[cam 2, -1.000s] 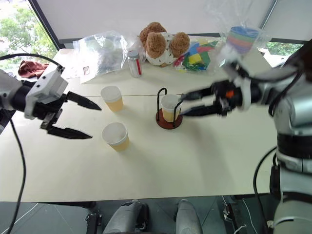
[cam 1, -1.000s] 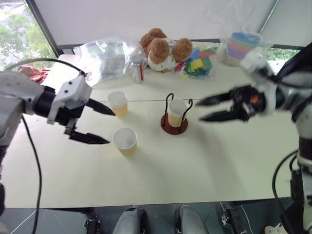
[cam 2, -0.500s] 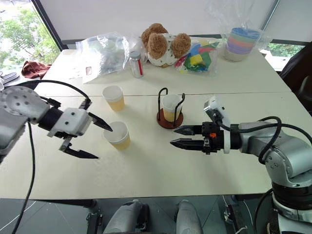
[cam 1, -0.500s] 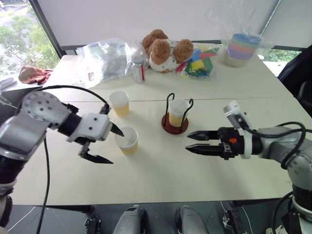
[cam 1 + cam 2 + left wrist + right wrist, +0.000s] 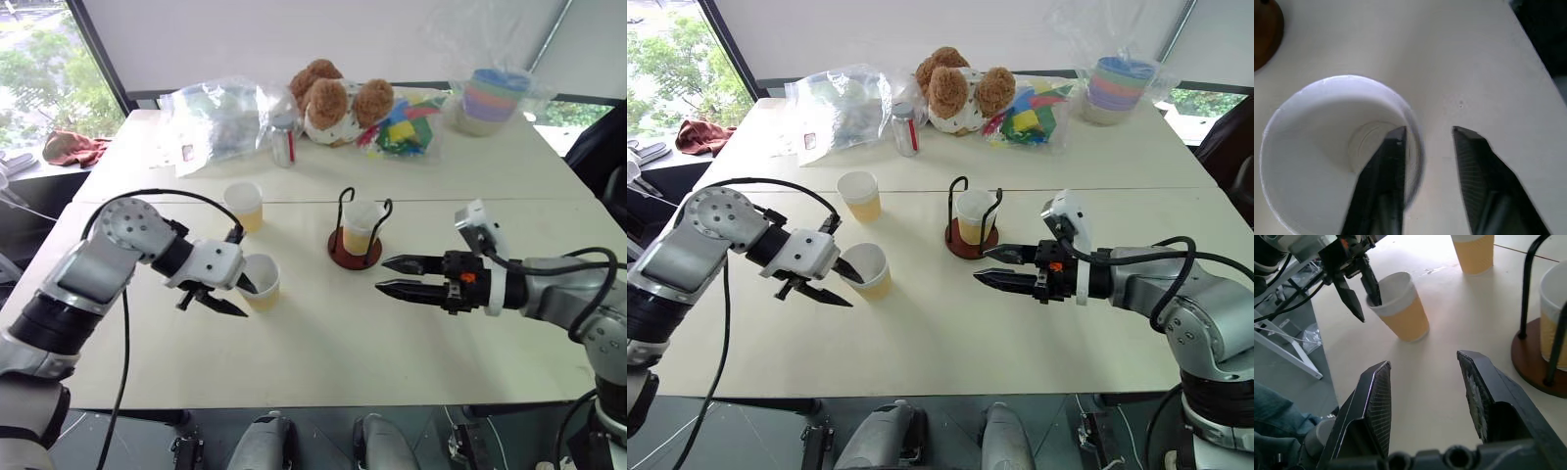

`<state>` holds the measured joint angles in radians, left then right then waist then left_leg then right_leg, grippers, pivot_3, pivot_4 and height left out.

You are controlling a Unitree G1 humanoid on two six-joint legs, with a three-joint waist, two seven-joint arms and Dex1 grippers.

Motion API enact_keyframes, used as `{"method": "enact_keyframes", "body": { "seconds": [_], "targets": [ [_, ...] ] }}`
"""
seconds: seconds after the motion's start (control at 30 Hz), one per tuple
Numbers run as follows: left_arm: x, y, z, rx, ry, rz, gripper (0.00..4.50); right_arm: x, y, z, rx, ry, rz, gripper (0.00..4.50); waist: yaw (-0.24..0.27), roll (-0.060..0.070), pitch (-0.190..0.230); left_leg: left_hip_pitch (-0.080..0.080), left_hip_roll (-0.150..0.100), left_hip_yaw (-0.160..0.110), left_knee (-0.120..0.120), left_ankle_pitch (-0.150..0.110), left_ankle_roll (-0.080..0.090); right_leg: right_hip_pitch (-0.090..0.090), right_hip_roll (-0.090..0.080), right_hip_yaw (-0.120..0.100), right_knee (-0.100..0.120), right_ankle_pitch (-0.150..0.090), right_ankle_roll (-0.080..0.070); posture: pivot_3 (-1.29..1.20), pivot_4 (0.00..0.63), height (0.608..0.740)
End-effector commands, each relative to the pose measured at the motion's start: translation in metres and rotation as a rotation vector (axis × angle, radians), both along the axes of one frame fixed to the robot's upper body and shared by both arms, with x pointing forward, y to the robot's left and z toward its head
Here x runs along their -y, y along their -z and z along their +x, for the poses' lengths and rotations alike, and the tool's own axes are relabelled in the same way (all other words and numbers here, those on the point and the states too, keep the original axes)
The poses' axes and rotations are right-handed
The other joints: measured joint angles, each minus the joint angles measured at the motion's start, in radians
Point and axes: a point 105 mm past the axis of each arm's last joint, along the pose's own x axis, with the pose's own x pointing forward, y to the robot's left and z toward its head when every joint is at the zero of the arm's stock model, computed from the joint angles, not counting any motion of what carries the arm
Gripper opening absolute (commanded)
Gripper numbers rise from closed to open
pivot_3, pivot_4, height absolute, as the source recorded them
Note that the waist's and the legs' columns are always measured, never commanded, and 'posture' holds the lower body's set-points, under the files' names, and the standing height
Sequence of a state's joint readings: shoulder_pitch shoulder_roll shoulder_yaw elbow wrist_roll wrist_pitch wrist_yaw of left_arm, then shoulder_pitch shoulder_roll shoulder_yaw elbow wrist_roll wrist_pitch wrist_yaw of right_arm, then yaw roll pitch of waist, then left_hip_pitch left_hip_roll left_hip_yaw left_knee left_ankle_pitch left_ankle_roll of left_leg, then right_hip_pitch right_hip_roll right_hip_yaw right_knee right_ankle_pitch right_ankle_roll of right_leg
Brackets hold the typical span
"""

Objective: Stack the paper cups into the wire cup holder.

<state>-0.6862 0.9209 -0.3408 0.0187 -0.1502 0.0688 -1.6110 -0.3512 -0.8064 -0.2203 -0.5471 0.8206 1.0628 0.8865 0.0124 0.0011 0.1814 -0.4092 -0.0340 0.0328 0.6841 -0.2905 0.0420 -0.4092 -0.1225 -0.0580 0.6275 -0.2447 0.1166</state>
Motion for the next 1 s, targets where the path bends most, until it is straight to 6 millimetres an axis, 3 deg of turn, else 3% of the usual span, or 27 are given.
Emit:
{"method": "enact_keyframes", "body": {
  "seconds": [0.03, 0.2, 0.27, 0.47, 0.57, 0.77, 1.0],
  "targets": [
    [-0.001, -0.011, 0.010, 0.071, 0.015, 0.013, 0.02, 0.003, -0.012, -0.003, 0.060, 0.014, 0.006, 2.32, 0.000, 0.000, 0.000, 0.000, 0.000, 0.000, 0.000, 0.000, 0.000, 0.000, 0.000, 0.000, 0.000, 0.000, 0.000, 0.00, 0.150, 0.740],
    [-0.006, -0.018, 0.023, 0.135, 0.013, 0.040, 0.02, 0.007, -0.012, -0.002, 0.062, 0.043, 0.007, 2.32, 0.000, 0.000, 0.000, 0.000, 0.000, 0.000, 0.000, 0.000, 0.000, 0.000, 0.000, 0.000, 0.000, 0.000, 0.000, 0.00, 0.150, 0.740],
    [-0.004, -0.032, 0.032, 0.178, 0.007, 0.026, 0.02, 0.011, -0.013, -0.002, 0.066, 0.063, 0.004, 2.32, 0.003, -0.001, 0.000, 0.000, 0.000, 0.000, 0.000, 0.000, 0.000, 0.000, 0.000, 0.000, 0.000, 0.000, 0.000, 0.00, 0.150, 0.740],
    [0.035, -0.139, 0.051, 0.276, 0.040, -0.187, 0.02, 0.047, -0.033, 0.003, 0.117, 0.191, -0.038, 2.32, 0.013, -0.006, 0.003, -0.002, 0.000, -0.001, 0.003, -0.001, 0.002, 0.000, 0.001, 0.000, 0.000, 0.000, 0.000, 0.00, 0.150, 0.740],
    [0.061, -0.167, 0.059, 0.319, 0.108, -0.229, 0.02, 0.063, -0.040, 0.005, 0.150, 0.255, -0.071, 2.32, 0.016, -0.005, 0.002, -0.002, -0.001, -0.001, 0.003, -0.001, 0.003, 0.001, 0.000, 0.000, 0.000, -0.001, 0.002, 0.00, 0.150, 0.740],
    [0.106, -0.166, 0.077, 0.335, 0.189, -0.210, 0.02, 0.075, -0.045, 0.002, 0.219, 0.347, -0.087, 2.32, 0.023, -0.006, 0.003, -0.002, -0.001, 0.001, 0.003, -0.002, 0.004, 0.001, 0.000, 0.000, 0.000, -0.002, 0.003, 0.00, 0.150, 0.740],
    [0.146, -0.157, 0.078, 0.275, 0.219, -0.247, 0.02, 0.073, -0.036, -0.012, 0.240, 0.440, -0.030, 2.32, 0.026, -0.008, 0.004, -0.005, 0.000, 0.000, 0.003, -0.002, 0.005, -0.001, 0.000, 0.000, -0.001, -0.002, 0.003, 0.00, 0.150, 0.740]
  ]
}}
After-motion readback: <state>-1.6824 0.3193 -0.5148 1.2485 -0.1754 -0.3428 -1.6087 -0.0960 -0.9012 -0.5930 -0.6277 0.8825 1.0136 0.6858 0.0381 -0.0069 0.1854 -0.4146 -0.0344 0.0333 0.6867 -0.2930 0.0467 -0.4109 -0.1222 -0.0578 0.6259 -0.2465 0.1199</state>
